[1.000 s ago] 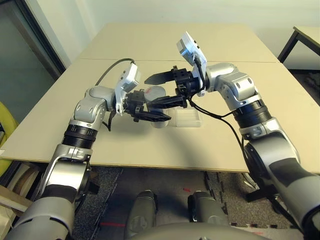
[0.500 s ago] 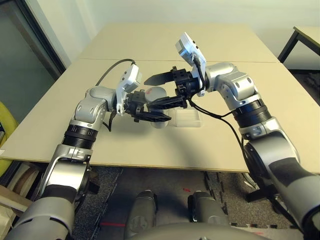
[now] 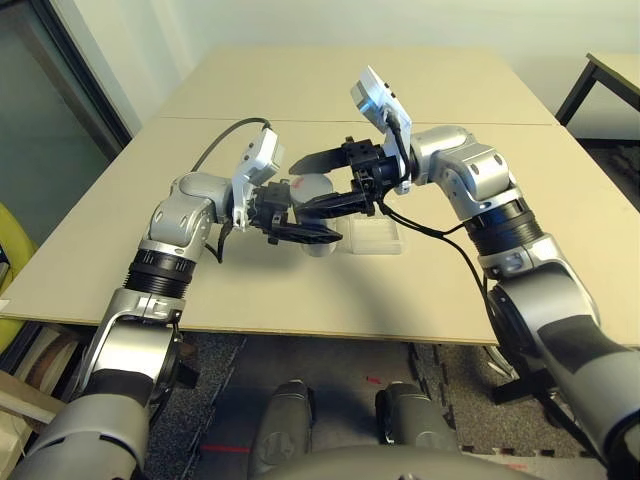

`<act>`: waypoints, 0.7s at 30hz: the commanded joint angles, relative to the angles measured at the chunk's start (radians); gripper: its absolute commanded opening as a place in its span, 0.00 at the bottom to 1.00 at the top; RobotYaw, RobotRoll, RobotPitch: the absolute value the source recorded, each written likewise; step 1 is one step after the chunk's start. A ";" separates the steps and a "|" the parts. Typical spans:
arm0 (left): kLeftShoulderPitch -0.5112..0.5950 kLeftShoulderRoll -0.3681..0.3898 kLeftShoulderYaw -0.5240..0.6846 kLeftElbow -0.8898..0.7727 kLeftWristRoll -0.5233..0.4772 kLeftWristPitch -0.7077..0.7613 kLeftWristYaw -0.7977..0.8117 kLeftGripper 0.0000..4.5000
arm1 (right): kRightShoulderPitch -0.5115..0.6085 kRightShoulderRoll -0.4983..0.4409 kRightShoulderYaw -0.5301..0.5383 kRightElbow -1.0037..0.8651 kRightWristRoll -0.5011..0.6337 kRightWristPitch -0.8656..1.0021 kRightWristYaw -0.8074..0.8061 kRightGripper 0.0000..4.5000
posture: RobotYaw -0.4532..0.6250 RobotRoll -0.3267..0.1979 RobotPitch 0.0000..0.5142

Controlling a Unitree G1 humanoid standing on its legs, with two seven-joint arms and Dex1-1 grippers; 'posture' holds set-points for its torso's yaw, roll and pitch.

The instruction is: Pour the medicine from the bottle into the box.

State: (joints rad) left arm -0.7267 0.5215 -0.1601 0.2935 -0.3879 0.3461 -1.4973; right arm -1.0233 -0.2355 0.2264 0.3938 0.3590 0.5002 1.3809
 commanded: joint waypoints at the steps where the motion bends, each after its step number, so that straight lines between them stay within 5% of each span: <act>1: 0.006 -0.002 -0.007 0.010 0.011 -0.006 0.006 0.57 | -0.009 -0.005 0.012 -0.010 -0.007 0.003 0.002 1.00 | 0.40 0.62 0.00; 5: 0.008 -0.001 -0.007 0.009 0.011 -0.006 0.006 0.57 | -0.011 -0.004 0.014 -0.006 -0.007 0.005 0.005 1.00 | 0.40 0.62 0.00; 8: 0.010 -0.001 -0.007 0.008 0.010 -0.006 0.007 0.57 | -0.013 -0.004 0.015 -0.005 -0.006 0.010 0.008 0.87 | 0.41 0.62 0.00; 12: 0.012 0.000 -0.006 0.009 0.009 -0.006 0.008 0.57 | -0.016 -0.003 0.016 -0.001 -0.008 0.014 0.009 0.58 | 0.41 0.62 0.00; 21: 0.016 0.002 -0.014 0.014 0.017 -0.015 0.005 0.57 | -0.019 -0.005 0.012 0.000 -0.007 0.019 0.010 0.58 | 0.40 0.62 0.00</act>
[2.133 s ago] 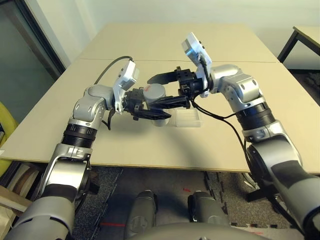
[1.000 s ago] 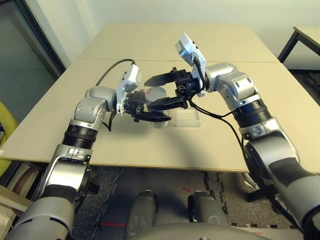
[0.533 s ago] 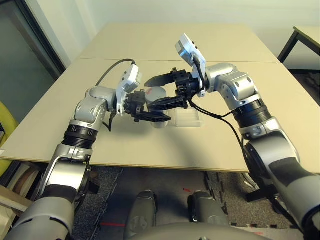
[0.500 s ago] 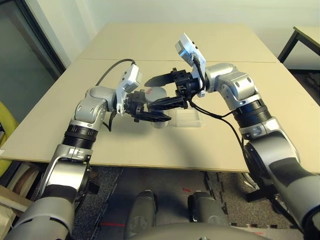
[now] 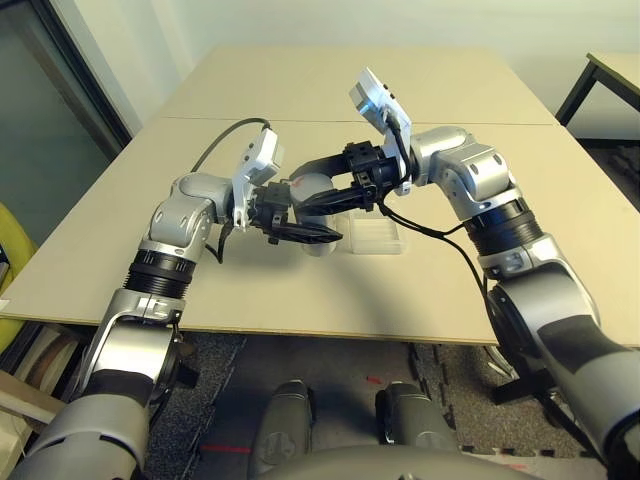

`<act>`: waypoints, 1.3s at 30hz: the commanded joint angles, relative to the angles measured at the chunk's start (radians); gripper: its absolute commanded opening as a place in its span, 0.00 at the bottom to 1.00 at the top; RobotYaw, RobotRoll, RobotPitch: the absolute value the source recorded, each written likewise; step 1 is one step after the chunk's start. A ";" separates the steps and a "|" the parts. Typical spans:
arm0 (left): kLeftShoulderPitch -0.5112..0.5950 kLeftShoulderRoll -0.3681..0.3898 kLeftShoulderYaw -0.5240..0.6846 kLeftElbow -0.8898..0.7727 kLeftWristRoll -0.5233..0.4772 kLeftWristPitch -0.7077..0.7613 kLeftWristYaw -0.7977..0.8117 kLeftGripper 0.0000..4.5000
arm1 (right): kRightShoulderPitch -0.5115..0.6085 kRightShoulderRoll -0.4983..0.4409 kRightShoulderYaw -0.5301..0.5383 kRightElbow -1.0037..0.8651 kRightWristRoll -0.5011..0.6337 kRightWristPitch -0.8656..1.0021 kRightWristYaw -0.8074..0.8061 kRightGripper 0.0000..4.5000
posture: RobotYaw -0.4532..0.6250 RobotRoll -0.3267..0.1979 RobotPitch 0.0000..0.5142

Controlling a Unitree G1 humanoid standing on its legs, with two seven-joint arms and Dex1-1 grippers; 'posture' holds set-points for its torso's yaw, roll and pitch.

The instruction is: Pour the medicine from the bottle into the box.

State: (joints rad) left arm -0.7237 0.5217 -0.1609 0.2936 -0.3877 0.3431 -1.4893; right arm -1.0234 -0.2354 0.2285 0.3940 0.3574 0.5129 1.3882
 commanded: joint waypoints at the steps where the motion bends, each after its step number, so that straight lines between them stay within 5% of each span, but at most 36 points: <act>1: 0.015 0.003 -0.018 0.017 0.022 -0.017 -0.005 0.57 | -0.019 -0.006 0.007 -0.002 -0.002 0.011 0.002 0.58 | 0.40 0.62 0.00; 24: 0.036 0.004 -0.020 0.048 0.034 -0.045 0.003 0.57 | -0.141 0.001 -0.211 0.116 0.179 0.198 -0.081 0.58 | 0.40 0.62 0.00; 39: 0.041 0.049 0.049 0.070 0.029 -0.056 0.041 0.57 | -0.085 -0.098 -0.161 0.234 0.044 0.047 -0.069 0.58 | 0.41 0.62 0.00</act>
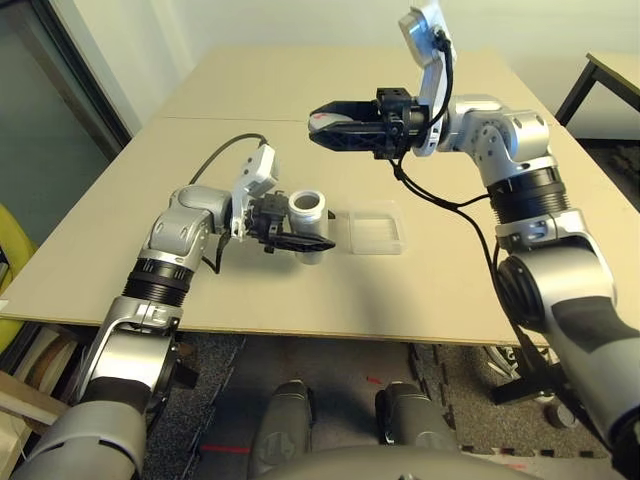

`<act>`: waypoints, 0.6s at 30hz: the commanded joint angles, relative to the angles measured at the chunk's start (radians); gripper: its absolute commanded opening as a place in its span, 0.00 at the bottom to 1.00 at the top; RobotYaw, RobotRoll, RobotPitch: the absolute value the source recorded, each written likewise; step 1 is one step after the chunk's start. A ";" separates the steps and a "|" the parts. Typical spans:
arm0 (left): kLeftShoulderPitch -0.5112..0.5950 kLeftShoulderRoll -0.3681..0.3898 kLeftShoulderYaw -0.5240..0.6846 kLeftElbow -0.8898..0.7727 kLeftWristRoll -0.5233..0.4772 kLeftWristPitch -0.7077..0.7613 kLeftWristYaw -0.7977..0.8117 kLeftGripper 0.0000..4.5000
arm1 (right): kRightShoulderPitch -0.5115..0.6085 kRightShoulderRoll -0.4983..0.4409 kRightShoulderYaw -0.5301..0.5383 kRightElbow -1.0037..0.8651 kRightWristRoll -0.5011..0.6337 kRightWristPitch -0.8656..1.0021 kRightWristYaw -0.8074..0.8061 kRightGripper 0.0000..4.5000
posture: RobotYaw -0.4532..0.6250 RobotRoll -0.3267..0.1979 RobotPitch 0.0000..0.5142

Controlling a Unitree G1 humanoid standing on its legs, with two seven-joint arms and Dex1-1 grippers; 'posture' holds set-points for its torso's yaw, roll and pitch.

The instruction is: Pour the medicine from the bottle into the box.

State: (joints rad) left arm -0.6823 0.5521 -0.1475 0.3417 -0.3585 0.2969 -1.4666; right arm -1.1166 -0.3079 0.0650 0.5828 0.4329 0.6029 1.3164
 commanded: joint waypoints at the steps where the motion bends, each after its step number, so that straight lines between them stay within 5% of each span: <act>1: 0.001 0.025 0.047 0.029 0.001 -0.014 0.027 0.57 | 0.012 -0.037 0.001 0.070 -0.048 -0.064 -0.003 0.58 | 0.41 0.62 0.00; 18: 0.049 0.022 0.157 0.094 0.005 -0.089 0.188 0.57 | 0.158 -0.199 -0.082 0.491 -0.245 -0.496 -0.266 0.58 | 0.42 0.62 0.00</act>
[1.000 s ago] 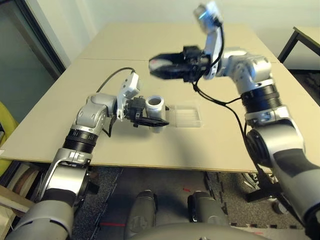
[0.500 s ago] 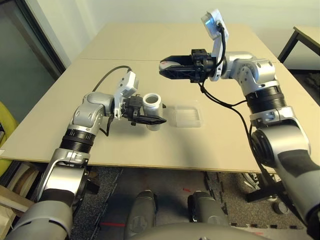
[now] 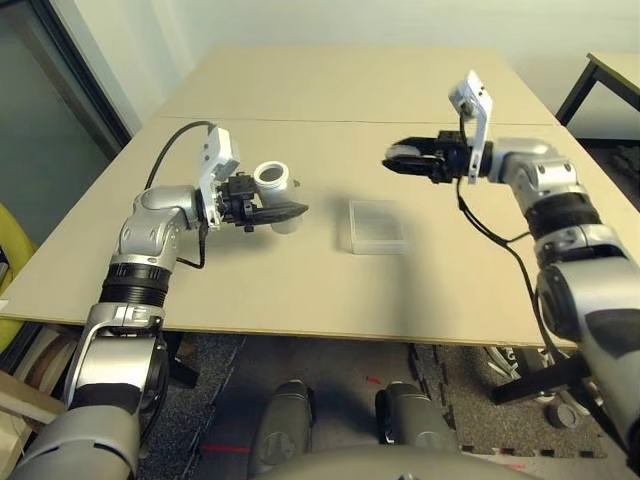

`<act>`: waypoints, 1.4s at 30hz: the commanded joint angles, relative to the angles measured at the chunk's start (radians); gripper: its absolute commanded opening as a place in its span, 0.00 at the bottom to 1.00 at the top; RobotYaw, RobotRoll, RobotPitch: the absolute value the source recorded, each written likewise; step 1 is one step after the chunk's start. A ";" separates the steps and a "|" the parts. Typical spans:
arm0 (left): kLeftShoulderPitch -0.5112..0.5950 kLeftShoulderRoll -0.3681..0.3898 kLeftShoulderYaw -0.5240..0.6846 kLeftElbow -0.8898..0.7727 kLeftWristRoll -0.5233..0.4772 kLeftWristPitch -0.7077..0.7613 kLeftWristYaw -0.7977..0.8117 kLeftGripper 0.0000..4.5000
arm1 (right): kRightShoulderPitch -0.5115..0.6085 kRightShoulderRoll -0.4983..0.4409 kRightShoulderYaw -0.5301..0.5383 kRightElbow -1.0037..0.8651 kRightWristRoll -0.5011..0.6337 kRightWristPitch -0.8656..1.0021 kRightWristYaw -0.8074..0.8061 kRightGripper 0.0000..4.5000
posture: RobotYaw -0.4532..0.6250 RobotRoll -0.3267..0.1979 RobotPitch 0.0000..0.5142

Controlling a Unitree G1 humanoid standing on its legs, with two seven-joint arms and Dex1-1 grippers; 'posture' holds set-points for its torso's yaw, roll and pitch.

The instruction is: Pour the medicine from the bottle into the box.

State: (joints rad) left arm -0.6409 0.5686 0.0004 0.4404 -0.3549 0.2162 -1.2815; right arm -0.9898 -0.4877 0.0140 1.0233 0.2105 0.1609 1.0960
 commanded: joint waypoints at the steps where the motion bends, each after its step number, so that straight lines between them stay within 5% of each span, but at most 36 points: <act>1: 0.008 0.007 0.009 -0.007 0.001 -0.007 0.003 0.57 | 0.047 -0.027 -0.039 0.070 -0.027 -0.069 -0.067 0.58 | 0.41 0.62 0.00; 25: -0.071 -0.001 -0.007 0.063 0.016 -0.023 -0.024 0.57 | 0.150 -0.017 -0.073 0.258 -0.145 -0.174 -0.321 0.58 | 0.40 0.62 0.00; 31: -0.095 -0.018 -0.027 0.077 0.036 -0.048 -0.024 0.57 | 0.171 -0.028 -0.081 0.254 -0.167 -0.182 -0.343 1.00 | 0.39 0.62 0.00; 42: -0.208 -0.092 -0.104 0.185 0.214 -0.289 0.098 0.57 | 0.192 -0.108 -0.116 0.080 -0.098 -0.165 -0.086 1.00 | 0.36 0.62 0.00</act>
State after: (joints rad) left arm -0.8191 0.4791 -0.0846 0.6035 -0.1822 -0.0310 -1.2022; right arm -0.8109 -0.5835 -0.0922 1.1573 0.0847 -0.0232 0.9598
